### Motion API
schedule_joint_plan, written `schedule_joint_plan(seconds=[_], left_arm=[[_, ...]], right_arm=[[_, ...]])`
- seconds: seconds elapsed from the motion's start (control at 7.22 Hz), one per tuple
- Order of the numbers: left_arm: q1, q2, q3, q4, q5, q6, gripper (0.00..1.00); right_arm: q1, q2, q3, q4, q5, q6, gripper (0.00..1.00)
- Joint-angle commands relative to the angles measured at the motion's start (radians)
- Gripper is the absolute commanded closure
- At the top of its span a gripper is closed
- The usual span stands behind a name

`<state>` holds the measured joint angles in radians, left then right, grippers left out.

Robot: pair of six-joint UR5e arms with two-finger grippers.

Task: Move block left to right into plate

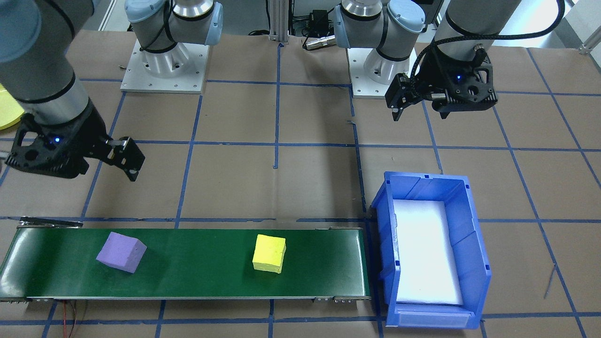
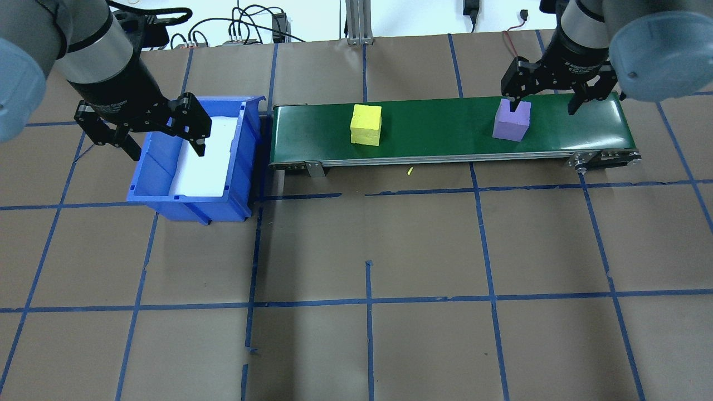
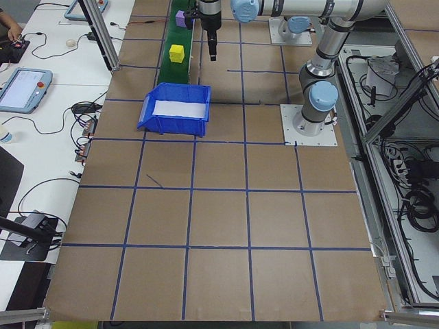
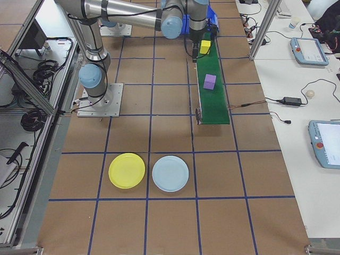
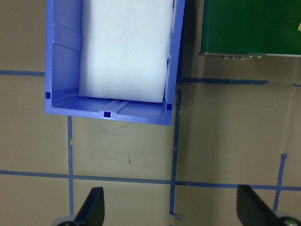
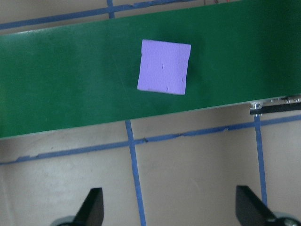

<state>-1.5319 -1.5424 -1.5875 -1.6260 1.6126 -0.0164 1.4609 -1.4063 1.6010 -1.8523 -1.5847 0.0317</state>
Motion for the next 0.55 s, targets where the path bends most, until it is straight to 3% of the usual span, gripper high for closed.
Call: schedule_joint_plan(seconds=[0.0,0.42], left_arm=[[0.004,0.008,0.017,0.02,-0.002,-0.007,0.0],[0.004,0.002,0.018,0.021,-0.002,-0.004,0.0]], right_arm=[[-0.084,0.131,-0.018,-0.143,0.009,-0.036,0.0],[-0.108,0.254,-0.052,-0.258,0.125,-0.035,0.01]])
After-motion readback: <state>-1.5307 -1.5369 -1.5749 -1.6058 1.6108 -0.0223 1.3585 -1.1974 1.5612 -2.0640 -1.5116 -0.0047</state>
